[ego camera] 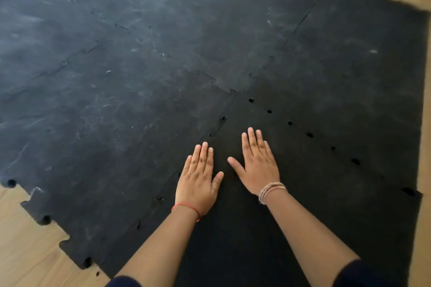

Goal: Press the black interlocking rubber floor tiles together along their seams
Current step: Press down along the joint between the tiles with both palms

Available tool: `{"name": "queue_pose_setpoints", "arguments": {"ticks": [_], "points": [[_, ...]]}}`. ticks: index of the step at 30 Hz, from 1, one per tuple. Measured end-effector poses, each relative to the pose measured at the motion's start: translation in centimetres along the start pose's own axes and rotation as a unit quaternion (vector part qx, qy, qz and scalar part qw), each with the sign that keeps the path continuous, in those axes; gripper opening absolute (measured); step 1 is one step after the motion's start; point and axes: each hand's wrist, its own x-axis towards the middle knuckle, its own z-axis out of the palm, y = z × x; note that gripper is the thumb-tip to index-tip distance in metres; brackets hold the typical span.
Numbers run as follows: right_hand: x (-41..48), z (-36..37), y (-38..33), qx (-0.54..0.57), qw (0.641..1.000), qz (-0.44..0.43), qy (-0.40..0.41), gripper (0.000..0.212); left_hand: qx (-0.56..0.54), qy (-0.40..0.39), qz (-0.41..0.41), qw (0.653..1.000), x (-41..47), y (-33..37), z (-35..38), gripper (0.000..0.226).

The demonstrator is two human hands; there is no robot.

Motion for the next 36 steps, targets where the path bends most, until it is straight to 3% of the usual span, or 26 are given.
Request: {"name": "queue_pose_setpoints", "arguments": {"ticks": [8, 12, 14, 17, 20, 27, 31, 36], "points": [[3.5, 0.0, 0.6, -0.027, 0.998, -0.058, -0.012, 0.082, 0.028, 0.025, -0.020, 0.999, 0.7, -0.3, 1.0, 0.062], [3.9, -1.9, 1.0, -0.005, 0.994, -0.072, -0.080, 0.078, 0.045, -0.006, -0.037, 0.998, 0.7, -0.1, 0.4, 0.063], [4.1, -3.3, 1.6, 0.020, 0.993, -0.043, -0.106, 0.081, 0.042, -0.015, -0.040, 0.998, 0.6, 0.1, 0.0, 0.063], [4.9, -2.9, 2.6, 0.015, 0.998, 0.049, -0.036, 0.084, 0.033, 0.009, -0.034, 0.999, 0.4, 0.0, 0.5, 0.063], [5.4, -0.8, 2.6, -0.009, 0.997, 0.072, 0.029, 0.085, 0.028, 0.029, -0.022, 0.999, 0.5, -0.2, 1.3, 0.063], [5.6, -1.5, 2.9, -0.001, 0.998, 0.061, -0.019, 0.096, 0.009, 0.025, -0.030, 0.999, 0.6, -0.1, 1.5, 0.063], [4.9, -1.7, 4.3, 0.054, 0.974, 0.215, 0.045, 0.092, 0.014, 0.020, 0.016, 1.000, 3.8, 1.9, 1.6, 0.062], [5.1, -0.2, 4.7, 0.045, 0.972, 0.218, 0.071, 0.091, 0.047, 0.021, 0.046, 0.998, 6.4, 3.2, 1.8, 0.062]]}}
